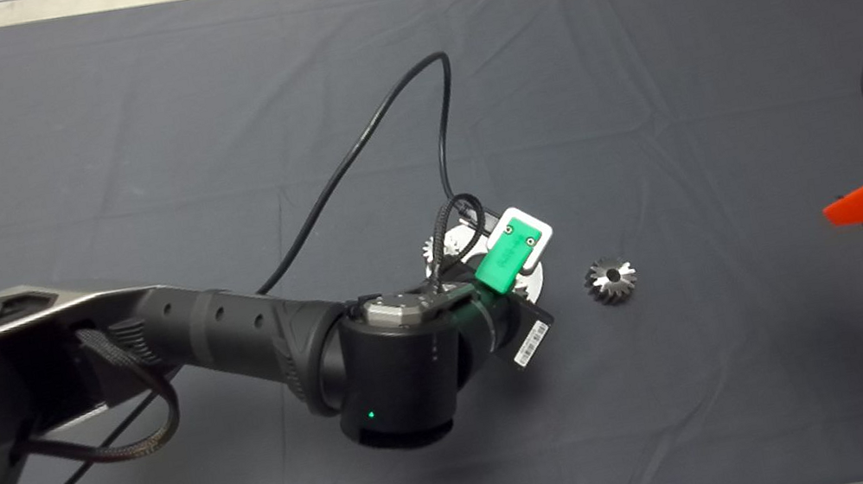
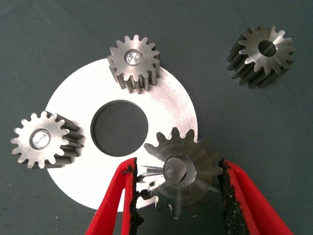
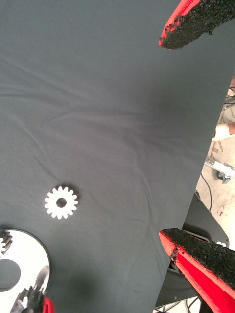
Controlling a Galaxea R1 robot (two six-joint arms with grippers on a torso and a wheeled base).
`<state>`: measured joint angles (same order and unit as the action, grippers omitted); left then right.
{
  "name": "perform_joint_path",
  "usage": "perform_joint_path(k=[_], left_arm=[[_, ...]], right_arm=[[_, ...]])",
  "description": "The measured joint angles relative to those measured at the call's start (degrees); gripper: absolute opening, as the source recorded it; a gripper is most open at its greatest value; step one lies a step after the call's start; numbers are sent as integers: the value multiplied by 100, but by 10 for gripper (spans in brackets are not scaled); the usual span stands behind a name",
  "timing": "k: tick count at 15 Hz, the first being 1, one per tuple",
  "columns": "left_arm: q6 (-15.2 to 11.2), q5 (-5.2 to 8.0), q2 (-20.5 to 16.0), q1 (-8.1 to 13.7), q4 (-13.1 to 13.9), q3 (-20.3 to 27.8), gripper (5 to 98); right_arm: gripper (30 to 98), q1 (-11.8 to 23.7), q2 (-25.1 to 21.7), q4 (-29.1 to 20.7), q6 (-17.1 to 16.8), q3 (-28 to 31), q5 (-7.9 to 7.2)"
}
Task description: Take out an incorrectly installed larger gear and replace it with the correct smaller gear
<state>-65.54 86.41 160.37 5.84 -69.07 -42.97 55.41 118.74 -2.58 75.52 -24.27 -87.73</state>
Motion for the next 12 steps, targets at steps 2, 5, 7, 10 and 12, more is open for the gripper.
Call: perform_joint_path(k=[2,5,7,10,12], left_arm=[[0,0,11,-91,-148,0,339],[3,0,13,-185,-188,0,339],[7,0,13,-185,-215,0,339],[19,-2,13,-186,-215,-33,339],[24,-5,16,-234,-226,-105,339]], right_arm=[[968,0,1,0,0,0,2],[968,0,0,0,0,0,2],[968,0,0,0,0,0,2],[968,0,1,0,0,0,2],[968,0,1,0,0,0,2]])
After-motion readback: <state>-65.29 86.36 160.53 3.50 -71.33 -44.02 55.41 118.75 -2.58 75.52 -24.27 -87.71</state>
